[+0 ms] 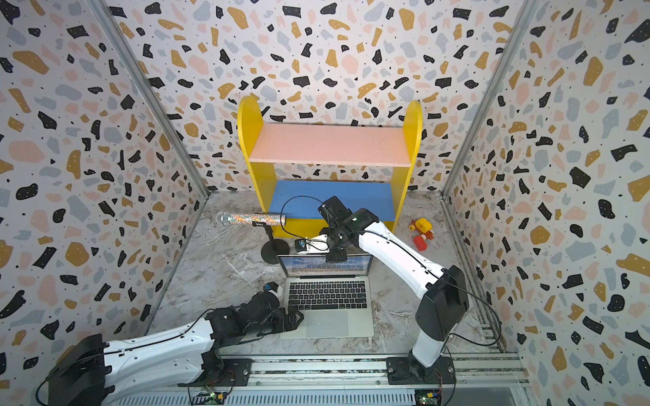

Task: Close the laptop lid and set it aside
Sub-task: Close the lid of the laptop.

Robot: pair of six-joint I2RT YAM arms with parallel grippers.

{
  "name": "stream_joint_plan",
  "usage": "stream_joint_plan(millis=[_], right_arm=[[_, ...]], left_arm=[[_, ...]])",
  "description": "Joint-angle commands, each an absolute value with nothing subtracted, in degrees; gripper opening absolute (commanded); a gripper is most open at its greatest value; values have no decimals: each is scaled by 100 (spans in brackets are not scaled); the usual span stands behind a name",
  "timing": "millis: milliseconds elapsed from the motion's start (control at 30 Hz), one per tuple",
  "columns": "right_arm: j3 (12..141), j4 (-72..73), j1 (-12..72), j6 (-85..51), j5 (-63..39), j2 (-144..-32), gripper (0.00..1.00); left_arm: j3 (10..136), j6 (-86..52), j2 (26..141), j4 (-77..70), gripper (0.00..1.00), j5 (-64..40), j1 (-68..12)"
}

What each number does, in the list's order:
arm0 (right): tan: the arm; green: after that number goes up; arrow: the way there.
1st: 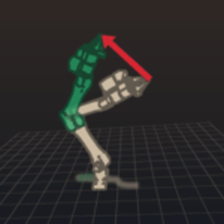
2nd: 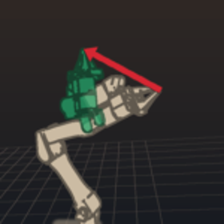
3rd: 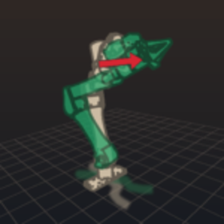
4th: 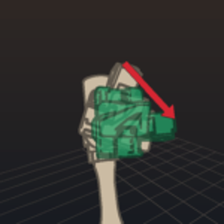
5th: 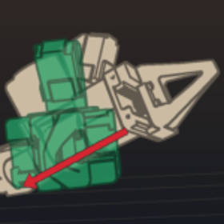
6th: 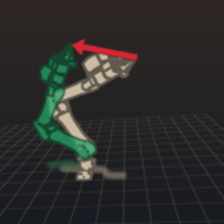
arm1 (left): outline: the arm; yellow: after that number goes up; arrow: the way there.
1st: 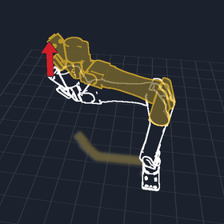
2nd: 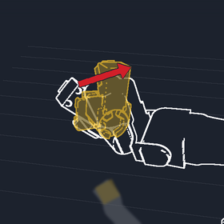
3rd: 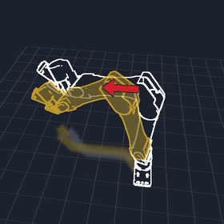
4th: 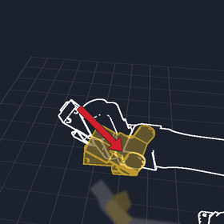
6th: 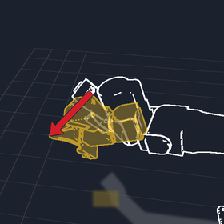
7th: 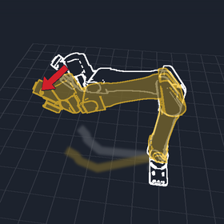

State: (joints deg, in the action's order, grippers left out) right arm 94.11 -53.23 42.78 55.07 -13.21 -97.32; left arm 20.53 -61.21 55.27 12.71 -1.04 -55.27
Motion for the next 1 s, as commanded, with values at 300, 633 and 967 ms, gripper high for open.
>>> stream_joint_plan(millis=[300, 633, 967], right_arm=[[9212, -5885, 4455, 5348, -1437, -9387, 0], [9208, -5965, 4573, 5344, -1298, -9287, 0], [9138, -6029, 4717, 5298, -1195, -9170, 0]], left_arm=[[1851, -6220, 5286, 1683, 97, 186, -5537], [1772, -6275, 4983, 1779, 97, 293, -5537], [1644, -6328, 3993, 2210, 96, 666, -5535]])
